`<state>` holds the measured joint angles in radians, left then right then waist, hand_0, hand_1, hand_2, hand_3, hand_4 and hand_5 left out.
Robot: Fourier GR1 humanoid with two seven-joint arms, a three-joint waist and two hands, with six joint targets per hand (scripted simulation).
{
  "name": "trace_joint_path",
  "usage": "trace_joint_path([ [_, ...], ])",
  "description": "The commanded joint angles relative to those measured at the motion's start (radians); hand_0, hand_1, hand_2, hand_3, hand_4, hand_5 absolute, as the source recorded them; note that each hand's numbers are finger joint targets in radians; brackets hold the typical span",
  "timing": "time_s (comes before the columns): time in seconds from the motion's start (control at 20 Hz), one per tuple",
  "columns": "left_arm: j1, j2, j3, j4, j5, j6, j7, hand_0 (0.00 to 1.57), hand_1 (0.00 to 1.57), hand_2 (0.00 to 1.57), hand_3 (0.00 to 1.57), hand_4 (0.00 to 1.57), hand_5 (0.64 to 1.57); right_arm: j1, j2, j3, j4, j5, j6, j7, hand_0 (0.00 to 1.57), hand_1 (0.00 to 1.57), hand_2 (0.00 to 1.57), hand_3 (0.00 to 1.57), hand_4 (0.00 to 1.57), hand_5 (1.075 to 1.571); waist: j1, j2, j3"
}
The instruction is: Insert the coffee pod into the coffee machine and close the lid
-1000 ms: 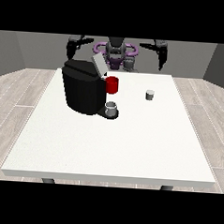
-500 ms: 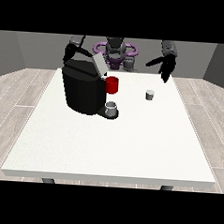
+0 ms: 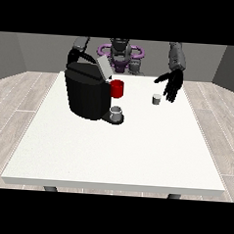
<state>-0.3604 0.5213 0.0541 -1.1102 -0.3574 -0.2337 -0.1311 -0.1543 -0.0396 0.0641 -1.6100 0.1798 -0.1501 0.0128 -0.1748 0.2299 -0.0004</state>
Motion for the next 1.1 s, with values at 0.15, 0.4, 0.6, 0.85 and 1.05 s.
trace_joint_path([
  [0.15,-0.085,-0.058,-0.054,0.117,-0.134,0.076,-0.002,0.00,0.00,0.42,0.00,0.00,1.571,-0.013,0.015,-0.022,0.110,0.005,-0.014,-0.011,0.00,0.00,0.00,0.00,0.00,1.571,0.016,-0.005,0.0004],
  [0.4,-0.125,-0.077,-0.075,0.163,-0.224,0.176,-0.031,0.94,0.94,0.95,0.69,0.08,1.571,-0.029,0.039,-0.001,0.180,-0.005,-0.046,-0.064,0.00,0.00,0.00,0.00,0.00,1.571,0.045,0.021,0.0006],
  [0.6,-0.129,-0.129,-0.139,0.183,-0.327,0.284,-0.063,1.07,1.07,1.13,0.93,0.46,1.571,-0.066,0.021,-0.020,0.170,-0.012,-0.006,0.013,0.00,0.00,0.00,0.00,0.00,1.571,0.026,-0.004,0.0004],
  [0.85,-0.199,-0.058,-0.151,0.276,-0.387,0.193,-0.076,0.76,0.76,0.95,0.81,0.34,1.571,-0.126,-0.003,-0.047,0.211,-0.024,0.020,0.023,0.00,0.00,0.00,0.00,0.00,1.571,0.024,0.015,0.0004],
  [1.05,-0.211,-0.045,-0.169,0.347,-0.446,0.202,-0.077,0.88,0.88,1.00,0.82,0.28,1.571,-0.069,0.038,0.024,0.215,0.006,-0.002,-0.028,0.00,0.00,0.00,0.00,0.00,1.571,-0.002,0.036,0.0002],
])
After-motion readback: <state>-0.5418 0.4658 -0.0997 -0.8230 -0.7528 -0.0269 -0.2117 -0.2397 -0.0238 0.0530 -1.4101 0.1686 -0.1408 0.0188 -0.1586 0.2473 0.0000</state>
